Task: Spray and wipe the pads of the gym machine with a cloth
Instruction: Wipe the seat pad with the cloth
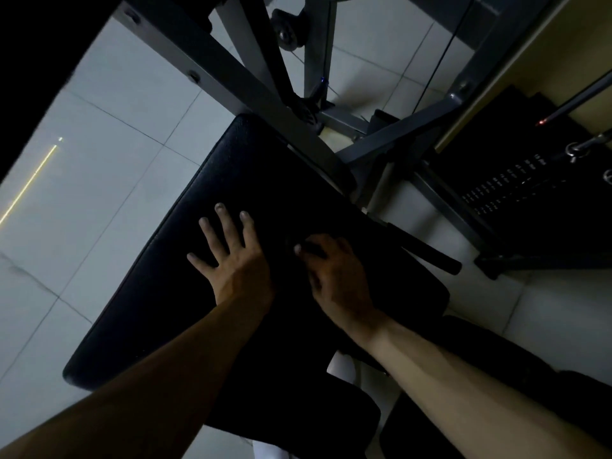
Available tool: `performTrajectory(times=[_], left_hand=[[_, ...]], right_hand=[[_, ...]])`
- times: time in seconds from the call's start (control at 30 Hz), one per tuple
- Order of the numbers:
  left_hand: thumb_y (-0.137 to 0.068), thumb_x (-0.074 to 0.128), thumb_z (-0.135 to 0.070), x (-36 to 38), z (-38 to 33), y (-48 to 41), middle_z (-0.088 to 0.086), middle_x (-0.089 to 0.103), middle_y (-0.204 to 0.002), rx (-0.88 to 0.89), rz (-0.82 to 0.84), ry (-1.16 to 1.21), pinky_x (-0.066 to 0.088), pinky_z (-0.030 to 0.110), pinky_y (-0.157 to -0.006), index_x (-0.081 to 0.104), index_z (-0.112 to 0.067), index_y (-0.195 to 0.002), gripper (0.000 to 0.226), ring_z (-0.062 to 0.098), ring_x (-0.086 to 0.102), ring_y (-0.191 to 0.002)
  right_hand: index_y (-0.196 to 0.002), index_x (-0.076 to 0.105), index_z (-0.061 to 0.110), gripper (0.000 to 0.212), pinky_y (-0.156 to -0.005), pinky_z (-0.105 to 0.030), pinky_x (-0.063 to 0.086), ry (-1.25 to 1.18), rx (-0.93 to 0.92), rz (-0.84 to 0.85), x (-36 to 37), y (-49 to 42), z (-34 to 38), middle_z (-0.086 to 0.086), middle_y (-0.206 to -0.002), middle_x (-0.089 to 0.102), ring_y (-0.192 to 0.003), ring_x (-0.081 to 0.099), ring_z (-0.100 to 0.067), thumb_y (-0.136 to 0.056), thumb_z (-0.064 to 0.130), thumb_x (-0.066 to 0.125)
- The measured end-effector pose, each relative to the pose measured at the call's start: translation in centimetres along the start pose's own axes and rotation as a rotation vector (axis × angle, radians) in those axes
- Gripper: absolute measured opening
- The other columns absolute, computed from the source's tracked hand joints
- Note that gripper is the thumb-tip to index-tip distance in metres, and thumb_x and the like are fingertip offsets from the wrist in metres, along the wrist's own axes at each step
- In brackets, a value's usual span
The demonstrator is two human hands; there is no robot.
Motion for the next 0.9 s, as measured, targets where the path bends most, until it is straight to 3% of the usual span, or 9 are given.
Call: performTrajectory(times=[0.13, 0.3, 0.37, 0.47, 0.57, 0.67, 0.77, 0.83, 0.9], left_hand=[[-0.077, 0.086, -0.043, 0.0, 0.1, 0.2, 0.007, -0.045, -0.158, -0.002, -0.001, -0.008, 0.001, 0.078, -0.114, -0.014, -0.024, -0.158, 0.13, 0.039, -0.038, -0.146], [-0.069, 0.09, -0.046, -0.1, -0.1, 0.4, 0.009, -0.046, -0.157, 0.015, 0.017, -0.025, -0.002, 0.079, -0.113, -0.014, -0.022, -0.159, 0.14, 0.041, -0.038, -0.146], [-0.068, 0.091, -0.047, -0.2, -0.2, 0.2, 0.009, -0.045, -0.158, 0.008, 0.006, -0.024, 0.0, 0.08, -0.113, -0.014, -0.022, -0.159, 0.141, 0.041, -0.037, -0.146], [-0.071, 0.085, -0.057, -0.3, -0.2, 0.3, 0.009, -0.041, -0.16, 0.016, -0.02, -0.004, -0.002, 0.079, -0.112, -0.011, -0.022, -0.159, 0.135, 0.04, -0.036, -0.147], [-0.072, 0.087, -0.052, -0.2, 0.2, 0.6, 0.009, -0.037, -0.163, 0.058, -0.035, 0.009, -0.003, 0.078, -0.113, -0.01, -0.021, -0.16, 0.135, 0.04, -0.034, -0.148], [-0.08, 0.082, -0.048, 0.4, -0.1, 1.1, 0.009, -0.034, -0.164, 0.133, -0.087, -0.013, 0.0, 0.078, -0.115, -0.007, -0.019, -0.161, 0.124, 0.039, -0.031, -0.15], [-0.079, 0.075, -0.063, 1.7, -2.7, 2.5, 0.004, -0.037, -0.163, 0.283, -0.059, -0.021, -0.01, 0.072, -0.117, -0.004, -0.025, -0.162, 0.121, 0.033, -0.035, -0.149], [-0.073, 0.075, -0.071, 3.3, -4.7, 3.3, 0.002, -0.04, -0.162, 0.329, -0.013, -0.053, -0.01, 0.072, -0.117, -0.008, -0.026, -0.162, 0.13, 0.033, -0.038, -0.147], [-0.067, 0.077, -0.073, 4.5, -5.5, 3.4, 0.005, -0.043, -0.16, 0.301, 0.008, -0.113, -0.007, 0.076, -0.115, -0.014, -0.025, -0.161, 0.139, 0.036, -0.041, -0.146]], right_hand=[[-0.127, 0.071, 0.028, 0.044, -0.084, -0.042, 0.059, 0.037, -0.172, 0.118, -0.1, 0.7, -1.2, -0.002, -0.136, 0.056, -0.109, 0.059, -0.034, -0.085, 0.015, 0.063], [-0.133, 0.069, 0.022, 0.037, -0.104, -0.046, 0.048, 0.041, 0.345, -0.113, -3.4, -5.3, -7.9, -0.008, -0.134, 0.057, -0.118, 0.054, -0.027, -0.096, 0.014, 0.066], [-0.133, 0.069, 0.021, 0.04, -0.109, -0.042, 0.044, 0.031, 0.392, -0.128, -2.3, -3.8, -5.8, -0.009, -0.135, 0.057, -0.121, 0.053, -0.028, -0.094, 0.013, 0.068], [-0.134, 0.068, 0.026, 0.045, -0.103, -0.03, 0.041, -0.028, 0.214, -0.023, 0.4, 1.9, -0.9, -0.005, -0.136, 0.056, -0.121, 0.052, -0.028, -0.09, 0.016, 0.069], [-0.129, 0.071, 0.027, 0.044, -0.089, -0.035, 0.052, -0.067, 0.022, 0.095, 1.8, 6.0, 0.5, -0.001, -0.134, 0.054, -0.114, 0.054, -0.029, -0.087, 0.015, 0.068], [-0.126, 0.073, 0.025, 0.042, -0.091, -0.041, 0.054, 0.0, -0.06, 0.091, 0.2, 4.2, -1.9, -0.007, -0.134, 0.059, -0.114, 0.058, -0.036, -0.087, 0.011, 0.065], [-0.131, 0.071, 0.018, 0.037, -0.103, -0.048, 0.05, 0.072, 0.273, -0.077, -3.2, -0.3, -8.2, -0.015, -0.133, 0.06, -0.12, 0.057, -0.039, -0.095, 0.008, 0.064], [-0.132, 0.07, 0.016, 0.036, -0.1, -0.049, 0.05, 0.069, 0.471, -0.176, -4.5, -1.4, -10.8, -0.016, -0.13, 0.06, -0.116, 0.057, -0.038, -0.097, 0.01, 0.064], [-0.133, 0.069, 0.017, 0.037, -0.099, -0.046, 0.05, 0.072, 0.469, -0.16, -3.8, 0.0, -9.4, -0.015, -0.132, 0.059, -0.117, 0.056, -0.037, -0.097, 0.011, 0.065]])
Point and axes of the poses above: each hand's wrist, its own y-axis away from the middle knuckle, its own x-axis out of the palm, z = x × y, the point moved 6 cm from there along -y, towards the middle knuckle
